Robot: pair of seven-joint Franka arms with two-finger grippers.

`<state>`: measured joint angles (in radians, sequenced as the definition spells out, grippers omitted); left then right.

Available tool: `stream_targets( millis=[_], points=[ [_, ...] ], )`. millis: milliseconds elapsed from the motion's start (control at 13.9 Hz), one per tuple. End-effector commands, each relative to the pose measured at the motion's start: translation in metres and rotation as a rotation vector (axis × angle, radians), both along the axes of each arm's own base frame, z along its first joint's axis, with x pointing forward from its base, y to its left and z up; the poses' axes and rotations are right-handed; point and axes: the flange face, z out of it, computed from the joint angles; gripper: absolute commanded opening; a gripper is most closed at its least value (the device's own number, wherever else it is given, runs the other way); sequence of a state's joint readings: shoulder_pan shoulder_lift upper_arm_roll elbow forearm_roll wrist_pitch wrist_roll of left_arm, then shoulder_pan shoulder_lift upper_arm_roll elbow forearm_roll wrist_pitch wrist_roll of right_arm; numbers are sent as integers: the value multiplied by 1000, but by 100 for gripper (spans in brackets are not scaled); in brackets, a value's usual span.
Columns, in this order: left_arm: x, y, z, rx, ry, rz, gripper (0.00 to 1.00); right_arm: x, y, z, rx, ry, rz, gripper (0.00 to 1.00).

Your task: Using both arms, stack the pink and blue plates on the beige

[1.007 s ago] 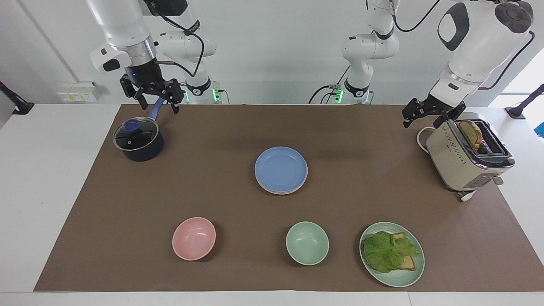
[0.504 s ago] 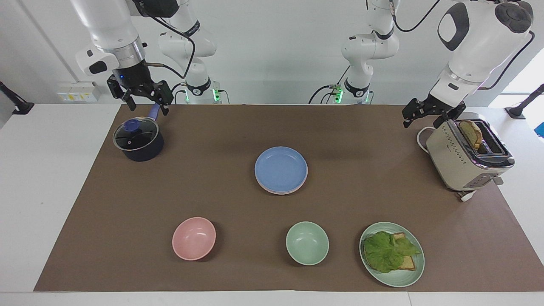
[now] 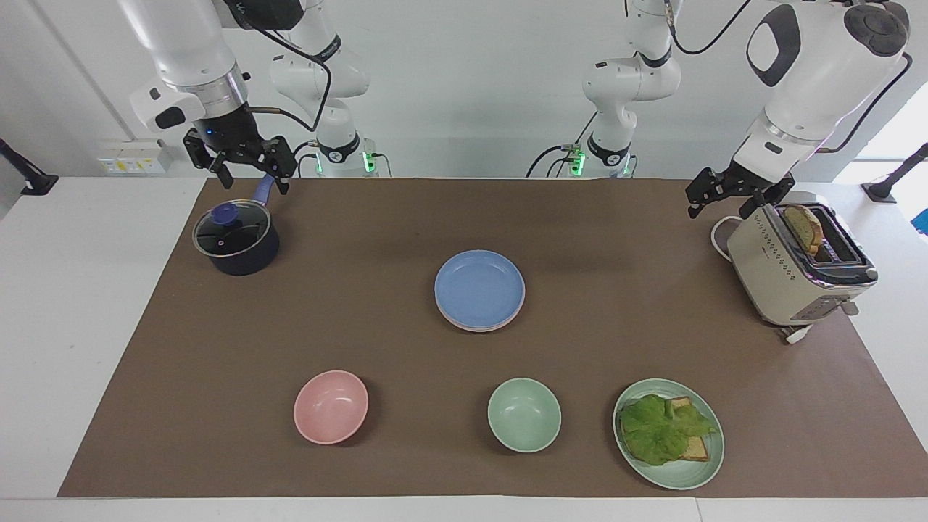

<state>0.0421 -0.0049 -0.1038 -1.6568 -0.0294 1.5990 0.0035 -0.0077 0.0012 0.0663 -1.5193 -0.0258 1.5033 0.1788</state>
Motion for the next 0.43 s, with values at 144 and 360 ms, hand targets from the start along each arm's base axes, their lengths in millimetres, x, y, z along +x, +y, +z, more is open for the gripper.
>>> stream_targets(
  millis=[144, 360],
  points=[
    [0, 3, 4, 6, -4, -8, 100, -8, -5, 1, 20, 9, 23, 100],
    [0, 3, 4, 6, -4, -6, 100, -7, -5, -2, 20, 14, 23, 100]
  ],
)
